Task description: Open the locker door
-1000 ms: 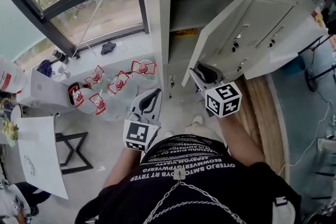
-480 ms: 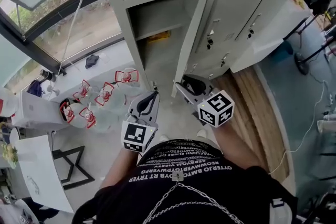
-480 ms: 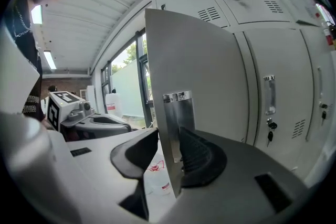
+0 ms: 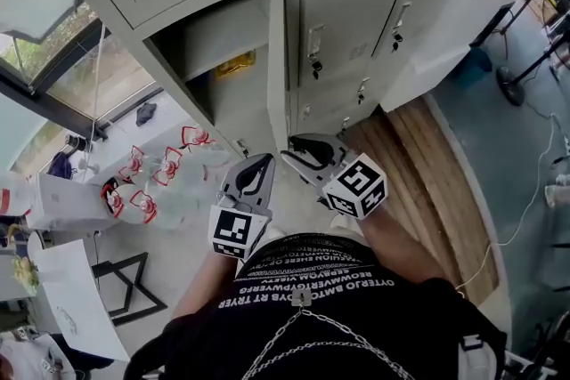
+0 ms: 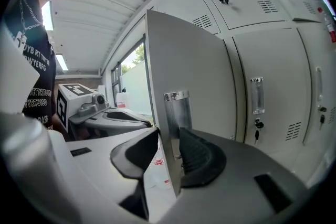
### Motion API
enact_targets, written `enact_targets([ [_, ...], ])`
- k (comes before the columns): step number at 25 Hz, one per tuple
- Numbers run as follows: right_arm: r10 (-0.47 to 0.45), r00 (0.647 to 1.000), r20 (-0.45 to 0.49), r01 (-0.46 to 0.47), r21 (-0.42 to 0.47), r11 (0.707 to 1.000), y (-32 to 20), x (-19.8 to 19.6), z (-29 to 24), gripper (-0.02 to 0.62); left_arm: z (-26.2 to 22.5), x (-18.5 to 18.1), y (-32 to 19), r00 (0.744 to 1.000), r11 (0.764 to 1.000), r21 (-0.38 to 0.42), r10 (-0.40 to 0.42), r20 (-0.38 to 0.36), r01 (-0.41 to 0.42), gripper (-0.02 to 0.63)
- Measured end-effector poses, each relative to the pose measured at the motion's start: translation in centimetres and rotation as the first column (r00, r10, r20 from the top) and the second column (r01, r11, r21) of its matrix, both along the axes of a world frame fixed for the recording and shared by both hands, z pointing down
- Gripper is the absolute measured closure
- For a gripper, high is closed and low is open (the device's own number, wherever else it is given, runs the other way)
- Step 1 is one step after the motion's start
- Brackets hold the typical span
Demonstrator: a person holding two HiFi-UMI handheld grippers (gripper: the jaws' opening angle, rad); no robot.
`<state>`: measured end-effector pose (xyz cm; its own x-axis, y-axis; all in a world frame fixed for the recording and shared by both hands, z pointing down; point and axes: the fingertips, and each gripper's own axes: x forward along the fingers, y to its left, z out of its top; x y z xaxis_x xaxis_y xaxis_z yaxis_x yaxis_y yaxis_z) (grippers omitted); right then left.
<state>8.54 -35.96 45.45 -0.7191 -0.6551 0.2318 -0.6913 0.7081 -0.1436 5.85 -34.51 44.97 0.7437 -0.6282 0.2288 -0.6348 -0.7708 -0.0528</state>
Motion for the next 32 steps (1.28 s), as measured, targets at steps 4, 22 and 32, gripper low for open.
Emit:
enact_targets([
  [4, -0.025, 1.000, 0.007, 0.025, 0.003, 1.000, 0.2, 2.9, -0.1, 0.457, 0.0, 3.0, 0.3, 1.000, 1.000, -0.006, -0.022, 0.013, 0.022, 0.607],
  [22, -0.113, 0.994, 0.014, 0.113, -0.018, 0.993, 0.5, 12.2, 0.1, 0.429, -1.2, 9.2, 2.8, 0.973, 0.973, 0.017, -0.232, 0.025, 0.231, 0.607],
  [32, -0.175, 0.981, 0.086, 0.176, -0.002, 0.984, 1.0, 13.8, 0.0, 0.436, 0.0, 7.6, 6.9, 0.925, 0.926, -0.027, -0.374, 0.068, 0.376, 0.607],
])
